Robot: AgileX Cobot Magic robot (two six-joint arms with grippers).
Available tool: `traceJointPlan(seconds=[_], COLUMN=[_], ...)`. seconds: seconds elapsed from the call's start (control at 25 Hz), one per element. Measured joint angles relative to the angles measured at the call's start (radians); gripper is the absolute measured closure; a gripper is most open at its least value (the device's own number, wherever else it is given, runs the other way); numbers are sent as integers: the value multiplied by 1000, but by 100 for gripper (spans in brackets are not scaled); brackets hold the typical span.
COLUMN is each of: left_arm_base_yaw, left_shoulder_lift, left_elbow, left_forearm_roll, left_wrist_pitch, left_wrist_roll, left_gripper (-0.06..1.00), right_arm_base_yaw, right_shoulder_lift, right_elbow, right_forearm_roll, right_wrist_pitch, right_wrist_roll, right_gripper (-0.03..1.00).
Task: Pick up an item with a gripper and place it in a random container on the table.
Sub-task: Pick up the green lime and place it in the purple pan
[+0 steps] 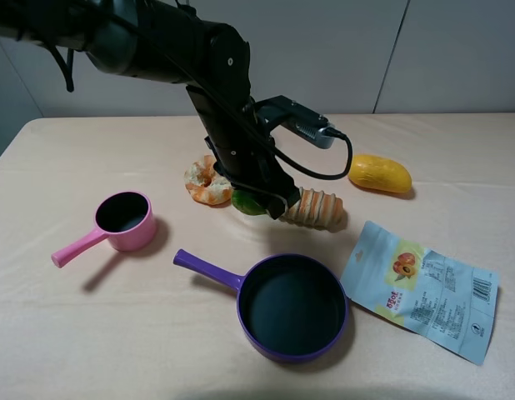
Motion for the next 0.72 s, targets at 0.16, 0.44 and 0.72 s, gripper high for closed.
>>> traceJointPlan(seconds=[0.16, 0.44, 0.72], left_arm_base_yaw=[0, 0, 0], left_shoulder_lift=[-19, -75, -126], left_elbow=[0, 0, 0], left_forearm_roll=[1, 2, 3], left_wrist_pitch=[51, 124, 212], left_wrist_roll=[-1, -1, -1], left_gripper=[30, 30, 30], right_arm_base_yaw=[0, 0, 0], right_shoulder_lift=[0, 0, 0], right_elbow=[0, 0, 0], right_forearm_roll=[0, 0, -1], right_wrist_pitch=[0, 0, 0], right_wrist_roll=[0, 0, 0], right_gripper=[27, 27, 27])
